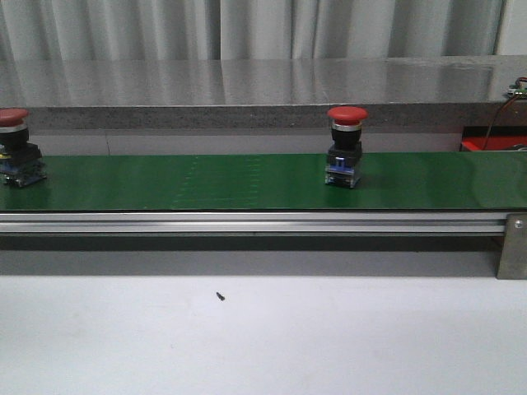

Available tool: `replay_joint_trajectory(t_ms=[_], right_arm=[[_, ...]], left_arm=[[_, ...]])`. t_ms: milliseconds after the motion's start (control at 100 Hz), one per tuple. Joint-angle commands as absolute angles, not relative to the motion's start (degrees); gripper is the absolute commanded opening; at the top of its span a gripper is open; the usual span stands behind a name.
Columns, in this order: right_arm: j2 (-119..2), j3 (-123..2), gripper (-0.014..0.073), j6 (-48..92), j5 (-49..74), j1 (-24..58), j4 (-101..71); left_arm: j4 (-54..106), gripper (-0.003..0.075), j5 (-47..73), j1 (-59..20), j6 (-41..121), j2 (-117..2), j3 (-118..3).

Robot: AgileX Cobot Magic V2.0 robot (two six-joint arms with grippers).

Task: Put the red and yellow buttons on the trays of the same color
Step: 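Place the second red button on the belt and open the left gripper, then lower the right gripper onto the first red button on the belt and grasp it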

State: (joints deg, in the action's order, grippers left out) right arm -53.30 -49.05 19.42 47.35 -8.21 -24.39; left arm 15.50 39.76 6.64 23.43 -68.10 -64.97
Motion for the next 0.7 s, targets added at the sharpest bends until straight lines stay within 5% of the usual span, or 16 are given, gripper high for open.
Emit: replay_joint_trajectory(t_ms=[0,90,310,690], right_arm=[[-52.4,-50.9,0.0657,19.5,45.1,-8.3,-26.3],[-52.9,-50.9,0.0659,19.5,45.2,-8.3,-26.3],[-58.4,-54.1,0.0645,19.5,48.0,-7.9,-26.4],[-74.3,-65.9,0.0645,19.8,47.7,0.9,-24.5]], left_arm=[[17.3,0.0457,34.5,6.3,23.5,-63.7,-62.1],[17.3,0.0358,33.4,6.3,23.5,-60.4,-58.1],[17.4,-0.0019,33.0,6.3,23.5,-53.9,-51.5],[17.4,-0.0020,33.2,6.3,23.5,-50.8,-49.8]])
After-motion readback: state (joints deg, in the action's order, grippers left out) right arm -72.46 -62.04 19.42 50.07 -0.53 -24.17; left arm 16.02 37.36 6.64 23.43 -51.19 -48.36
